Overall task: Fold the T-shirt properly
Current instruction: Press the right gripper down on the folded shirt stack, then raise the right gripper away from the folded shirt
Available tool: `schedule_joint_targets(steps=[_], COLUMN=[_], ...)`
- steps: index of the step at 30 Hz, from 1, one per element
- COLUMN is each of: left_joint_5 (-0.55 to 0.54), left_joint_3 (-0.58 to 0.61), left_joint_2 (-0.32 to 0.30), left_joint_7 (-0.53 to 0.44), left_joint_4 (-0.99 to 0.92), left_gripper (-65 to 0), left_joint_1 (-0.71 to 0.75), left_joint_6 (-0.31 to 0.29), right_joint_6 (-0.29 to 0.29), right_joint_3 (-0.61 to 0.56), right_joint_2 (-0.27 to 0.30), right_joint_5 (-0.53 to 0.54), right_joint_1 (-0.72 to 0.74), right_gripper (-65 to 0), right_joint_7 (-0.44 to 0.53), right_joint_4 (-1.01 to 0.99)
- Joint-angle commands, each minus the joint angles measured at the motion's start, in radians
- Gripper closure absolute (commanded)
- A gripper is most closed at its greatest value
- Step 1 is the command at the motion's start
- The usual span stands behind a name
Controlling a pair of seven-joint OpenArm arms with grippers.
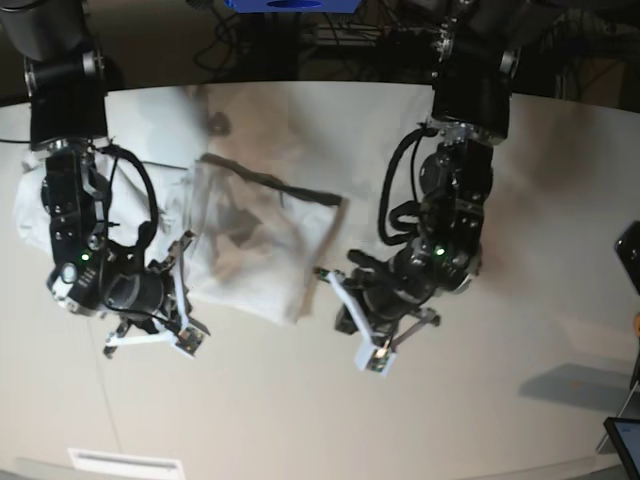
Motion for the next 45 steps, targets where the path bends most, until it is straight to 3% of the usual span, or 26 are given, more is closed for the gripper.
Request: schedule_joint_targets(steps=[1, 5, 9, 13, 26, 33, 35, 39, 41, 45], left_joint_5=[-0.004, -0.004, -0.001, 0.002, 0.003, -0.004, -0.004, -0.004, -0.003, 0.000], left_joint_3=[0.023, 0.130, 0.197, 0.216, 0.208, 0.167, 0.138, 0.084, 0.059, 0.009], left_joint_2=[0.013, 0.062, 0.065, 0.064, -0.038, -0.064, -0.064, -0.068, -0.071, -0.079], left_joint_7=[-0.015, -0.040, -0.129, -0.163, -0.147, -0.143, -0.143, -0.143, -0.143, -0.143], left_joint_4=[-0.012, -0.097, -0.209, -0.304, -0.224, -0.109, -0.106, -0.071, -0.045, -0.005], left_gripper=[0.0, 0.0, 0.0, 0.0, 0.0, 0.0, 0.0, 0.0, 0.0, 0.0], left_joint_1=[-0.036, -0.085, -0.085, -0.079, 0.048, 0.062, 0.062, 0.067, 0.084, 0.124], left_joint_6=[-0.004, -0.004, -0.004, -0.004, -0.004, -0.002, -0.002, -0.002, -0.002, -0.002], right_joint_6=[-0.008, -0.008, -0.070, -0.090, -0.088, -0.058, -0.008, -0.008, -0.008, -0.008], right_joint_3=[0.046, 0.212, 0.392, 0.482, 0.702, 0.792, 0.838, 0.987, 1.044, 1.104], right_joint_2=[0.012, 0.011, 0.015, 0.018, 0.018, 0.011, 0.011, 0.018, 0.023, 0.090], right_joint_5=[-0.040, -0.117, -0.123, -0.123, -0.123, -0.105, -0.037, 0.159, 0.256, 0.457], right_joint_1=[0.015, -0.031, -0.104, -0.151, -0.220, -0.217, -0.214, -0.197, -0.197, -0.202], right_gripper=[-1.5, -1.6, -1.6, -1.7, -2.2, -23.1, -29.7, -37.3, -40.2, -44.3], right_joint_7=[0.012, 0.012, 0.012, 0.012, 0.005, -0.028, -0.076, -0.149, -0.149, -0.149], right_joint_4=[0.025, 0.031, 0.031, 0.031, 0.028, 0.024, 0.024, -0.021, -0.107, -0.368])
